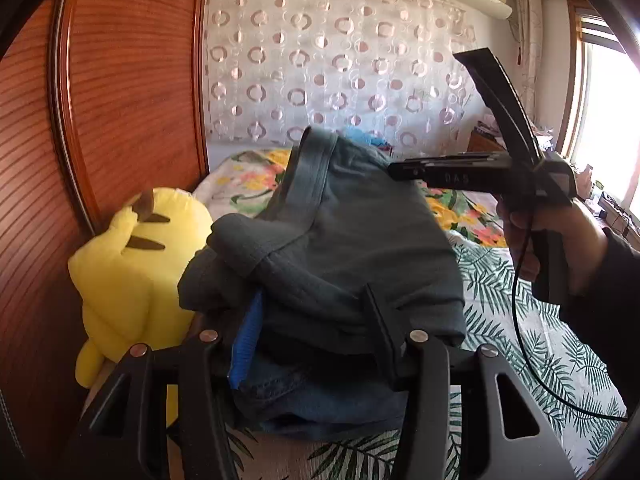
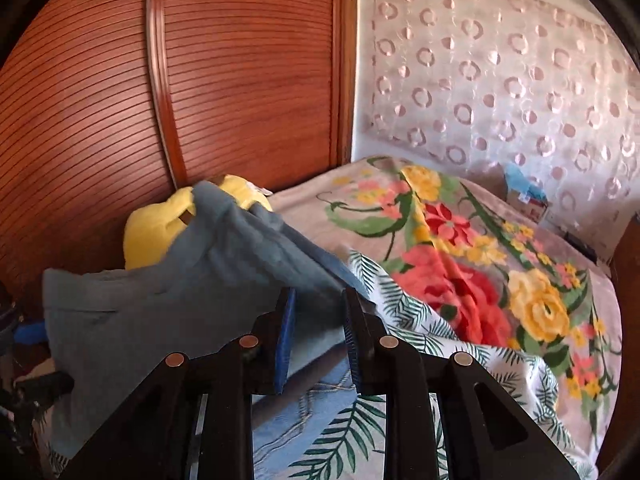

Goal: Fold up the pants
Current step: 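Lift the shorts with both tools and carry them onto the jeans stack, then lower the shorts onto the jeans and open both tools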

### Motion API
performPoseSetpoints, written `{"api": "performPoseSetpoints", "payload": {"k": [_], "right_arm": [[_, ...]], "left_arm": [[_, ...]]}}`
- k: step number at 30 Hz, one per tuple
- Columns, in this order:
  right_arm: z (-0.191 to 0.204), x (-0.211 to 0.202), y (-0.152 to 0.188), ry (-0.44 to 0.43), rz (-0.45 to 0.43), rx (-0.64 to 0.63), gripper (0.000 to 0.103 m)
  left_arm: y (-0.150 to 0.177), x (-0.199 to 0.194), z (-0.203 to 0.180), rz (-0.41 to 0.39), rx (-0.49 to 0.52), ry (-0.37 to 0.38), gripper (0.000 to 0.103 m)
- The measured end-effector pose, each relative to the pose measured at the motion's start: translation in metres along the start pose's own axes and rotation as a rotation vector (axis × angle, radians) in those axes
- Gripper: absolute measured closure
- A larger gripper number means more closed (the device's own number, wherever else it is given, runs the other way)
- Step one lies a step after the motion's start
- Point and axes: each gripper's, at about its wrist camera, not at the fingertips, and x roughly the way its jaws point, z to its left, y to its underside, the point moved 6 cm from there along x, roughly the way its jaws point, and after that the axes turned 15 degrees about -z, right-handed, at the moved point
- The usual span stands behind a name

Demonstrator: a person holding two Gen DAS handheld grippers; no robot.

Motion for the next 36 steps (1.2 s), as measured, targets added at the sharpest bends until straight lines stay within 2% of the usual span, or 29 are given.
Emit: {"api": "performPoseSetpoints", "payload": {"k": [6, 11, 23, 35, 36], "right_arm": [[0.000, 0.011, -0.002, 0.006, 0.000, 0.025, 0.079], [0.005, -0.010, 0.000, 0.013, -0.024, 0.046, 0.079], [0.040, -0.120, 0.010, 0.036, -0.121, 0.041, 0.079], [0.050, -0.216, 0.035, 0.084, -0.193, 0.068, 0.079], [0.050, -0.222, 0.037, 0.088, -0.196, 0.072, 0.079]], "left_arm": [[0.002, 0.000, -0.001, 0.006, 0.002, -0.004, 0.052], [-0.001, -0.005, -0.002, 0.003, 0.005, -0.008, 0.052], [-0.015, -0.034, -0.019, -0.037, 0.071, 0.000, 0.052], [-0.034, -0.073, -0.053, -0.095, 0.127, 0.051, 0.052], [-0.035, -0.075, -0.054, -0.099, 0.131, 0.054, 0.042]]}}
